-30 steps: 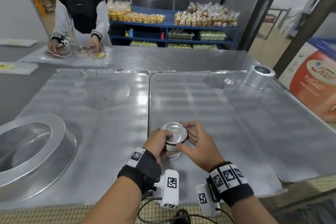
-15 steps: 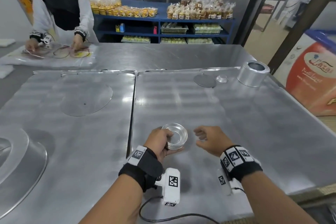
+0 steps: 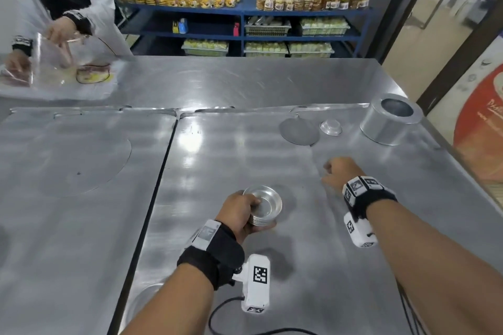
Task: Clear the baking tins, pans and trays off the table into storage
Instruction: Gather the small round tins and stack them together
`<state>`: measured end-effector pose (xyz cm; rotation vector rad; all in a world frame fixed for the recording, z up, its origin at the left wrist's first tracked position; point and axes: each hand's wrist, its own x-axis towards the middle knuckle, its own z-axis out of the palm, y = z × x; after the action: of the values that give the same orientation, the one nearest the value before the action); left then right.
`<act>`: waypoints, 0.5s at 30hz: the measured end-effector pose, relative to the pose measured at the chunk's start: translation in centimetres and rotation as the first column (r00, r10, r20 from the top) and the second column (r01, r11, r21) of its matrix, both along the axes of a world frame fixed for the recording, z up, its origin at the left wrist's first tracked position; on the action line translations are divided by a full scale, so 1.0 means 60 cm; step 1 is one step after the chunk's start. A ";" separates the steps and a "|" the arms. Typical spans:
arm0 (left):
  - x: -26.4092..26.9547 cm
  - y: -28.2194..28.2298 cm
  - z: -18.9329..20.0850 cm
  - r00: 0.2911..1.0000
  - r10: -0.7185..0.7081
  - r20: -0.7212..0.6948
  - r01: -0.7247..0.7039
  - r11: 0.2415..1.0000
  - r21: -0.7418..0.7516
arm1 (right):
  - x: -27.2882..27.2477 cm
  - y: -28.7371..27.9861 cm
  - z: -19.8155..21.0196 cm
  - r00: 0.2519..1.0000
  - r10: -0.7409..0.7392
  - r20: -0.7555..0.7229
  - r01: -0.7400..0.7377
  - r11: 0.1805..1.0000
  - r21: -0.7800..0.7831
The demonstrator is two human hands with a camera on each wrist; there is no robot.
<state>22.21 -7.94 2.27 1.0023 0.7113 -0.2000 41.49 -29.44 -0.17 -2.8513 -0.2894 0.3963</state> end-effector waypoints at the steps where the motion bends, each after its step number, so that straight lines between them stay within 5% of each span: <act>1: 0.017 -0.006 -0.003 1.000 0.006 -0.006 -0.006 1.000 0.011 | 0.030 -0.003 -0.003 1.000 -0.010 0.016 0.011 1.000 -0.011; 15: 0.169 -0.078 -0.051 0.995 0.096 -0.030 -0.093 0.991 0.093 | 0.357 -0.001 -0.078 0.985 0.064 0.162 -0.032 0.981 -0.190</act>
<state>32.33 -12.63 -0.77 1.0521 0.8035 -0.1033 62.90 -29.49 -4.84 -3.0729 -0.3718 0.2022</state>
